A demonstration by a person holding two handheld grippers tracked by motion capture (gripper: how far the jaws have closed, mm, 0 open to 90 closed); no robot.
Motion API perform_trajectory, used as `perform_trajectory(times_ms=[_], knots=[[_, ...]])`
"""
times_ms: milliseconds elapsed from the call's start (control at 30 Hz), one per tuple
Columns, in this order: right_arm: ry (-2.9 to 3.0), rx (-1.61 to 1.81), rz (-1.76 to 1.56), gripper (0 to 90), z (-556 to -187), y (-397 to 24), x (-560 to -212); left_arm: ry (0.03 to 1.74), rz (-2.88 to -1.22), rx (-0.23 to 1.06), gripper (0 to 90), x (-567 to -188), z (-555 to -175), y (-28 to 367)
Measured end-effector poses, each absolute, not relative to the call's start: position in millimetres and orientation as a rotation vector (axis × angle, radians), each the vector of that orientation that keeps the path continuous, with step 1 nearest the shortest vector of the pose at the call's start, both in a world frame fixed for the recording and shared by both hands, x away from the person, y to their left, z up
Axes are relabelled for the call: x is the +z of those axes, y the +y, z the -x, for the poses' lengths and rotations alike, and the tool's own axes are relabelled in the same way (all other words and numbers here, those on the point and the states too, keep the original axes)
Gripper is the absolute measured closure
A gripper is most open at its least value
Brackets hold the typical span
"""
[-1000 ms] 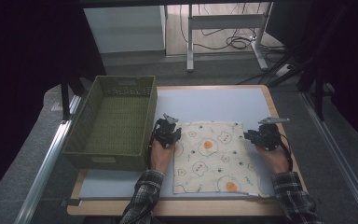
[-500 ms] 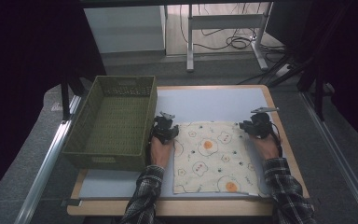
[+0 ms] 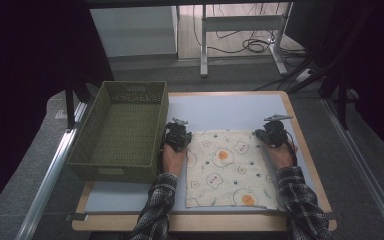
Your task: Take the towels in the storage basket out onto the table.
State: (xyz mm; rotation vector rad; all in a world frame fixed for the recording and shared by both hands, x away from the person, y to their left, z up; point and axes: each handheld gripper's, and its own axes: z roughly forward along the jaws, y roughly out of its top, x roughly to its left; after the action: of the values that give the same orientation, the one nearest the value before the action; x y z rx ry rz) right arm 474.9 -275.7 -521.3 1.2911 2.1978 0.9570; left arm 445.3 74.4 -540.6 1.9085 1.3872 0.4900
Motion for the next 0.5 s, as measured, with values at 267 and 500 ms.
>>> perform_trajectory(times_ms=[267,500], knots=[[2.212,0.956,-1.277,90.0,-470.5,-276.9,-516.7,1.355,-1.923,0.481,88.3,-537.3,-445.6,73.9],[2.192,0.982,-1.250,90.0,-464.8,-282.9,-504.0,1.298,-1.890,0.510,88.2,-521.9,-440.1,73.2]])
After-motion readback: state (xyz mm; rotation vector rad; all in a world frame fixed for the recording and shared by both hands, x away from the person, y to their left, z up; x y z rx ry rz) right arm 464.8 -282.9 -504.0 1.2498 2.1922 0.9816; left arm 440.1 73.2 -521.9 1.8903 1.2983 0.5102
